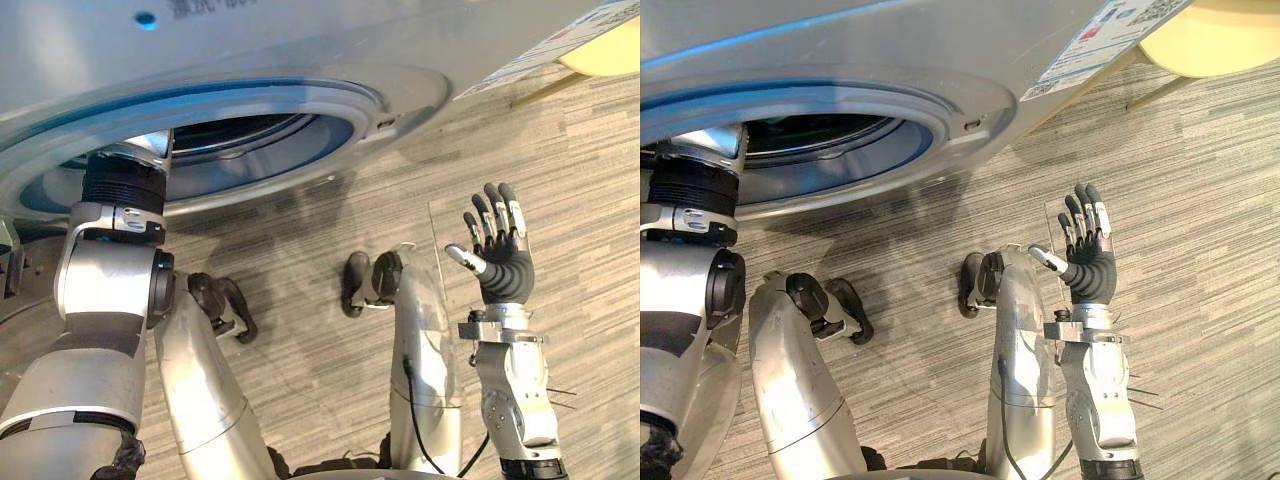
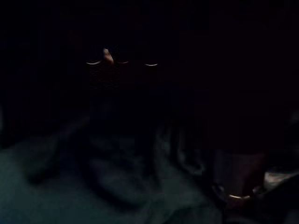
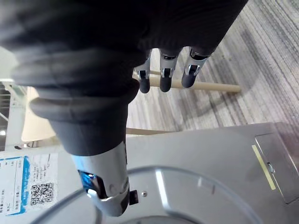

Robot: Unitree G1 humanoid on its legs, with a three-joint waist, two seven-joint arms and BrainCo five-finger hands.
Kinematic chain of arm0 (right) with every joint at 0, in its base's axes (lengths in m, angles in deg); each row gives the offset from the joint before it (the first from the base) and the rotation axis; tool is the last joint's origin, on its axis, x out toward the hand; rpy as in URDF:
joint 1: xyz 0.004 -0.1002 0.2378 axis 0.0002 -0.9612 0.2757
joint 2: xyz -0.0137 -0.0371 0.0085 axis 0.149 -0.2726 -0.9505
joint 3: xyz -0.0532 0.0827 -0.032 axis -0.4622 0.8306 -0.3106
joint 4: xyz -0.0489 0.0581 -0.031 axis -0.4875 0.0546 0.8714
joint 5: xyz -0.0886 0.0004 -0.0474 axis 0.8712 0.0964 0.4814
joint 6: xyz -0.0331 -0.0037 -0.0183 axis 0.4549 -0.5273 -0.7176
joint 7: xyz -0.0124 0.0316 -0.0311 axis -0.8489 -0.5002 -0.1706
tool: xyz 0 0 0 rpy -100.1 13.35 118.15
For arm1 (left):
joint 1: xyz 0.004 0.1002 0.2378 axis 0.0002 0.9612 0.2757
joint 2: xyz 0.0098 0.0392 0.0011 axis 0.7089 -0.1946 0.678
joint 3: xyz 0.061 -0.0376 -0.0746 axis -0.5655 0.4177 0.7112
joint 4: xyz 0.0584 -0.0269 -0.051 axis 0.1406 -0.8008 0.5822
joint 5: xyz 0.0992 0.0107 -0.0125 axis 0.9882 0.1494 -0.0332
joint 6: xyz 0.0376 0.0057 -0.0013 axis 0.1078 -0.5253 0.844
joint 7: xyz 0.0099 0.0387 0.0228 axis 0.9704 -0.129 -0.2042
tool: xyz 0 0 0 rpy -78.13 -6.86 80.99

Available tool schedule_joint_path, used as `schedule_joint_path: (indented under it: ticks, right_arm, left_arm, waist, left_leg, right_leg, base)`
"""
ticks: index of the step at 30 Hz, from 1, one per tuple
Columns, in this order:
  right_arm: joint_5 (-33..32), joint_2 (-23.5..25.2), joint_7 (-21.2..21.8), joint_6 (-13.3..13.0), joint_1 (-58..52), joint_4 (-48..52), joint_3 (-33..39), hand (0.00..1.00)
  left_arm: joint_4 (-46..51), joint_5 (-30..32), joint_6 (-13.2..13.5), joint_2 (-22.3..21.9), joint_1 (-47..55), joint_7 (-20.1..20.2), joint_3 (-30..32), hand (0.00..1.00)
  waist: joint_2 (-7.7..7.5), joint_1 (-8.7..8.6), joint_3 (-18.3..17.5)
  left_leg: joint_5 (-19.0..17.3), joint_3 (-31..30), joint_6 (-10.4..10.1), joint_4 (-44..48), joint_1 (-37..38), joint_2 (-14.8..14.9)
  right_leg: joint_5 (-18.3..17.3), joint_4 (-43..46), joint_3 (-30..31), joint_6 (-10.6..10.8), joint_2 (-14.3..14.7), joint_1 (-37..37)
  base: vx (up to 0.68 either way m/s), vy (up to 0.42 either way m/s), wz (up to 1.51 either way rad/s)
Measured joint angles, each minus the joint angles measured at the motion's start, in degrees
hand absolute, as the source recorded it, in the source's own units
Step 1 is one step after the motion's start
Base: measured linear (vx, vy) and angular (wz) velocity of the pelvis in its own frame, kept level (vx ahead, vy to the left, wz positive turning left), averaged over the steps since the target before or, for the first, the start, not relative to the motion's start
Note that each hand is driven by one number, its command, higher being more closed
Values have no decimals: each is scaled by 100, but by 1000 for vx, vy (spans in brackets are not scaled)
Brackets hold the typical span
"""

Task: Pick up the laundry basket with both hands and put the clothes into the washing machine.

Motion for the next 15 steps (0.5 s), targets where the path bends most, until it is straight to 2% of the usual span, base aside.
schedule_joint_path:
  ticks: [4, 9, 13, 15]
  right_arm:
    - [-216, -115, 185, 83, -80, 86, 48, 0]
    - [-425, -202, 362, 109, -101, 245, 63, 0]
    - [-448, -215, 447, 221, -308, 245, 58, 0]
    - [-475, -151, 550, 247, -274, -111, -7, 0]
  left_arm:
    - [-32, 302, -86, 14, 3, 46, 5, 0]
    - [65, 227, -120, 60, 259, 248, 40, 0]
    - [1248, -130, -88, 126, 1497, 224, 96, 0]
    - [1613, -457, -67, -112, 2329, 217, 284, 0]
  waist:
    - [-4, 0, -3]
    - [-10, 21, -10]
    - [-42, 28, -234]
    - [-42, 92, -261]
  left_leg:
    - [11, -43, -17, -33, 14, -7]
    - [51, -36, -48, -205, 227, -22]
    - [155, 44, -118, -559, 470, -98]
    - [202, 30, -196, -806, 791, -113]
  right_leg:
    - [0, -45, -64, 0, -5, 74]
    - [-17, -185, -115, -32, -23, 295]
    - [-47, -402, -176, -73, -96, 513]
    - [-65, -600, -288, -102, -109, 872]
  base:
    - [51, -19, 0]
    - [39, -21, 5]
    - [69, -55, 15]
    - [81, -59, 14]
